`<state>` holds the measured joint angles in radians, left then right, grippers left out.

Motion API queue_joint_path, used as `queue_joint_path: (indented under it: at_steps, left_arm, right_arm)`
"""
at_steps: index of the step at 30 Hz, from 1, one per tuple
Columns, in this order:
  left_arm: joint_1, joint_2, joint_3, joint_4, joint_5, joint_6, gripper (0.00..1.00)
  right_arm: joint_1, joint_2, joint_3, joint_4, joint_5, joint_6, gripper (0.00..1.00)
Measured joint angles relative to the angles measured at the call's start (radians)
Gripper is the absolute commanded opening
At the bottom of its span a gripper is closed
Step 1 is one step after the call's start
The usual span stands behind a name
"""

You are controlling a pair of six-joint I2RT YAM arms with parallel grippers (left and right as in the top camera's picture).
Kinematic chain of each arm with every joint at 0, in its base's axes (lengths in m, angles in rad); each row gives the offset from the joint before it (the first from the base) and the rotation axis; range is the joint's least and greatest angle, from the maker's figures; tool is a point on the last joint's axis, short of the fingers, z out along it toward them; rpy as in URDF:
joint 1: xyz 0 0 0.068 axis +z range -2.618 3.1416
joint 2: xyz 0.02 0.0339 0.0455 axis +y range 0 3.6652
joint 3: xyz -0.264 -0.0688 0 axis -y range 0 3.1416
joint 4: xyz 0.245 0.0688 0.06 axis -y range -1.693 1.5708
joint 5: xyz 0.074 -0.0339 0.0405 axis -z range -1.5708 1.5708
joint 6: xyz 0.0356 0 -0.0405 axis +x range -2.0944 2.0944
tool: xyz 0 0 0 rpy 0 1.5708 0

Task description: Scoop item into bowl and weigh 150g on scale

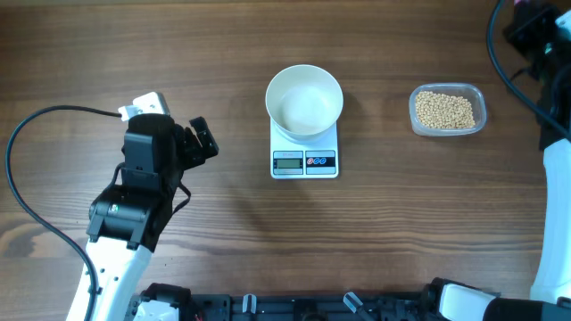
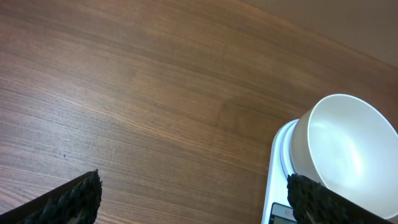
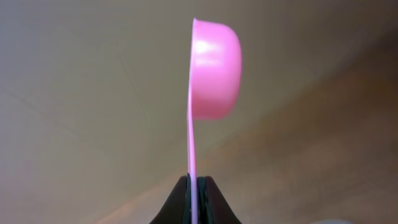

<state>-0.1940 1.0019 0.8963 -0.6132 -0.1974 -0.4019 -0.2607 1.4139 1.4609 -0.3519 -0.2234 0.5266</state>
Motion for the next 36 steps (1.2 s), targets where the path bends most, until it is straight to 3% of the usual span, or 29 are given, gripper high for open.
queue_joint_path:
  at_steps: [9, 28, 36]
  left_arm:
    - [0.000, 0.000, 0.000, -0.001, 0.000, 0.000, 1.00]
    - [0.000, 0.000, 0.000, 0.001, 0.001, -0.001, 1.00]
    - [0.000, 0.000, -0.002, 0.184, 0.221, -0.083, 1.00]
  right_arm:
    - [0.000, 0.000, 0.000, 0.090, 0.068, -0.191, 0.04]
    - [0.000, 0.000, 0.000, 0.072, 0.097, -0.219, 0.04]
    - [0.000, 0.000, 0.000, 0.040, 0.014, -0.219, 0.04]
